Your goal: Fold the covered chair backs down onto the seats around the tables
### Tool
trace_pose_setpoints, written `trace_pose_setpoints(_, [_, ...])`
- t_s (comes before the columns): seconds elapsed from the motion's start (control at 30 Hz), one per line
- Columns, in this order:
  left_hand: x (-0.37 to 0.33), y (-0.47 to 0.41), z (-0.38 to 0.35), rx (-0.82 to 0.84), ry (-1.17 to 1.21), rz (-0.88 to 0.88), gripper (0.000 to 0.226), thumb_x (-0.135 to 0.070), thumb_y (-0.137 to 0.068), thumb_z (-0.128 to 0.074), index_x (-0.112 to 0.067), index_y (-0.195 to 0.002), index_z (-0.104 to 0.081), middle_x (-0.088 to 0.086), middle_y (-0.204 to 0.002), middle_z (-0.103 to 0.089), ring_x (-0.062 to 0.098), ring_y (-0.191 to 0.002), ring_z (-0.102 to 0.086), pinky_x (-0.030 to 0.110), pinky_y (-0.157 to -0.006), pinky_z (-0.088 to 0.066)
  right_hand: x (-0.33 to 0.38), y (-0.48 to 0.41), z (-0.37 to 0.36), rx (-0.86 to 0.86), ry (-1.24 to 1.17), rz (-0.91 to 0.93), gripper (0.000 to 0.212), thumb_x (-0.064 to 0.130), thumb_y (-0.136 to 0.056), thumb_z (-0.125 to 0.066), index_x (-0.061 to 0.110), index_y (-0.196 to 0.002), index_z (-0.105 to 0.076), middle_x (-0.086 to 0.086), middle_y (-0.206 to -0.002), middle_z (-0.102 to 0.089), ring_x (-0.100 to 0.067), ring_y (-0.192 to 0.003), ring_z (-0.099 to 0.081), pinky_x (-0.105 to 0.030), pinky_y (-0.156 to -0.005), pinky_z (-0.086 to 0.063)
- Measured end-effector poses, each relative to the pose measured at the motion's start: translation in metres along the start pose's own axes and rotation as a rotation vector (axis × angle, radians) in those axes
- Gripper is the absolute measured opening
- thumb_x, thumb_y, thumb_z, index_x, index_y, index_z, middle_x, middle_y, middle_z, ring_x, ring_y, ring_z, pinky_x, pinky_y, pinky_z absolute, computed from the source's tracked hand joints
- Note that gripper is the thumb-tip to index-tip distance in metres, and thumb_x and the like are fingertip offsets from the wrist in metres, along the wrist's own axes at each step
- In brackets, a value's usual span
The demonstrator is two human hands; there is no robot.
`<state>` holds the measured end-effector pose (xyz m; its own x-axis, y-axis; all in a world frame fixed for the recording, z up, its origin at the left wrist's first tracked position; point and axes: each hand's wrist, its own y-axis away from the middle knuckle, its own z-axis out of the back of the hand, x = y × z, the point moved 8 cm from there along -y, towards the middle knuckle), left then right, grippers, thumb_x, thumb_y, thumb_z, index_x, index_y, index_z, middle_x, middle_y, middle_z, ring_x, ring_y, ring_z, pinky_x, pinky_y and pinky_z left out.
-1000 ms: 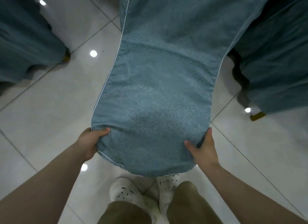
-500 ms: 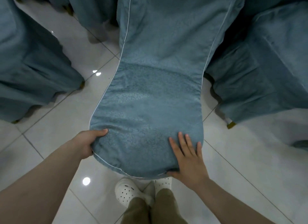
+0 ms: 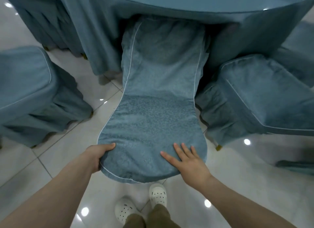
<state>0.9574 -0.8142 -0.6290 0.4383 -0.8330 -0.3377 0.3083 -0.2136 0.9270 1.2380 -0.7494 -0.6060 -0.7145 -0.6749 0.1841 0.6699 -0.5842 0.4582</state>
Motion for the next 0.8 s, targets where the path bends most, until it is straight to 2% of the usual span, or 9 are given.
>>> trace_pose_setpoints(0.13, [-0.004,0.044,0.011,-0.033,0.009,-0.030,0.022,-0.009,-0.078,-0.074,0.001,-0.092,-0.060,0.021,-0.099,-0.065,0.029,-0.071,-0.063,0.041,-0.067,-0.049,0.008,0.024,0.031,0.007,0.027,0.035,0.089,0.009,-0.098,-0.034,0.055,-0.127,0.037,-0.014,-0.159,0.002,-0.039,-0.145,-0.002,-0.052,-0.115,-0.004])
trace_pose_setpoints(0.33, [-0.004,0.099,0.022,-0.024,0.041,-0.055,0.036,-0.009,-0.076,-0.075,0.002,-0.107,-0.061,0.022,-0.105,-0.066,0.033,-0.083,-0.064,0.044,-0.076,-0.051,0.019,0.055,0.074,0.050,0.013,0.052,0.083,0.008,-0.097,-0.036,0.055,-0.140,0.015,-0.010,-0.160,-0.004,-0.034,-0.145,-0.009,-0.050,-0.116,-0.012])
trace_pose_setpoints(0.5, [-0.009,0.129,0.037,-0.070,0.008,-0.190,0.046,-0.021,-0.074,-0.079,0.000,-0.110,-0.058,0.019,-0.109,-0.065,0.033,-0.087,-0.064,0.041,-0.075,-0.054,0.031,0.078,0.107,0.035,-0.019,0.059,0.080,0.007,-0.096,-0.037,0.054,-0.143,0.006,-0.007,-0.159,-0.012,-0.032,-0.144,-0.017,-0.047,-0.115,-0.020])
trace_pose_setpoints(0.57, [-0.018,0.141,0.048,-0.174,-0.149,-0.327,0.053,-0.031,-0.074,-0.077,-0.005,-0.112,-0.051,0.018,-0.115,-0.061,0.031,-0.089,-0.062,0.039,-0.074,-0.053,0.037,0.083,0.117,0.017,-0.031,0.057,0.079,0.010,-0.095,-0.040,0.054,-0.144,0.004,-0.006,-0.158,-0.017,-0.030,-0.144,-0.020,-0.044,-0.114,-0.024])
trace_pose_setpoints(0.6, [-0.023,0.147,0.051,-0.217,-0.271,-0.410,0.061,-0.037,-0.076,-0.074,-0.008,-0.122,-0.045,0.018,-0.125,-0.054,0.034,-0.100,-0.059,0.041,-0.083,-0.052,0.041,0.085,0.121,0.009,-0.036,0.053,0.078,0.012,-0.095,-0.043,0.054,-0.144,0.002,-0.006,-0.158,-0.018,-0.029,-0.143,-0.021,-0.042,-0.114,-0.025])
trace_pose_setpoints(0.67, [-0.031,0.166,0.050,-0.279,-0.618,-0.608,0.074,-0.050,-0.083,-0.059,-0.022,-0.144,-0.028,0.018,-0.148,-0.028,0.035,-0.132,-0.036,0.043,-0.108,-0.033,0.047,0.090,0.128,0.005,-0.049,0.042,0.077,0.017,-0.096,-0.048,0.054,-0.144,-0.001,-0.004,-0.158,-0.021,-0.027,-0.143,-0.024,-0.038,-0.113,-0.026])
trace_pose_setpoints(0.7, [-0.033,0.175,0.046,-0.296,-0.791,-0.730,0.073,-0.056,-0.087,-0.050,-0.029,-0.148,-0.020,0.015,-0.155,-0.016,0.032,-0.141,-0.021,0.044,-0.114,-0.023,0.050,0.092,0.132,-0.006,-0.062,0.037,0.077,0.020,-0.095,-0.051,0.055,-0.144,-0.003,-0.003,-0.157,-0.022,-0.025,-0.142,-0.026,-0.036,-0.113,-0.027])
trace_pose_setpoints(0.77, [-0.032,0.197,0.039,-0.281,-1.059,-0.949,0.066,-0.062,-0.089,-0.036,-0.038,-0.148,-0.017,0.004,-0.159,-0.009,0.029,-0.145,-0.006,0.048,-0.116,-0.011,0.057,0.099,0.143,-0.028,-0.080,0.024,0.076,0.028,-0.093,-0.056,0.056,-0.143,-0.006,-0.002,-0.156,-0.026,-0.020,-0.141,-0.030,-0.033,-0.111,-0.030])
trace_pose_setpoints(0.8, [-0.031,0.203,0.038,-0.264,-1.142,-1.015,0.066,-0.065,-0.088,-0.036,-0.041,-0.147,-0.018,0.000,-0.159,-0.009,0.029,-0.145,-0.002,0.051,-0.115,-0.005,0.057,0.101,0.149,-0.041,-0.097,0.015,0.075,0.031,-0.092,-0.057,0.056,-0.143,-0.009,-0.002,-0.155,-0.028,-0.018,-0.140,-0.032,-0.032,-0.109,-0.031])
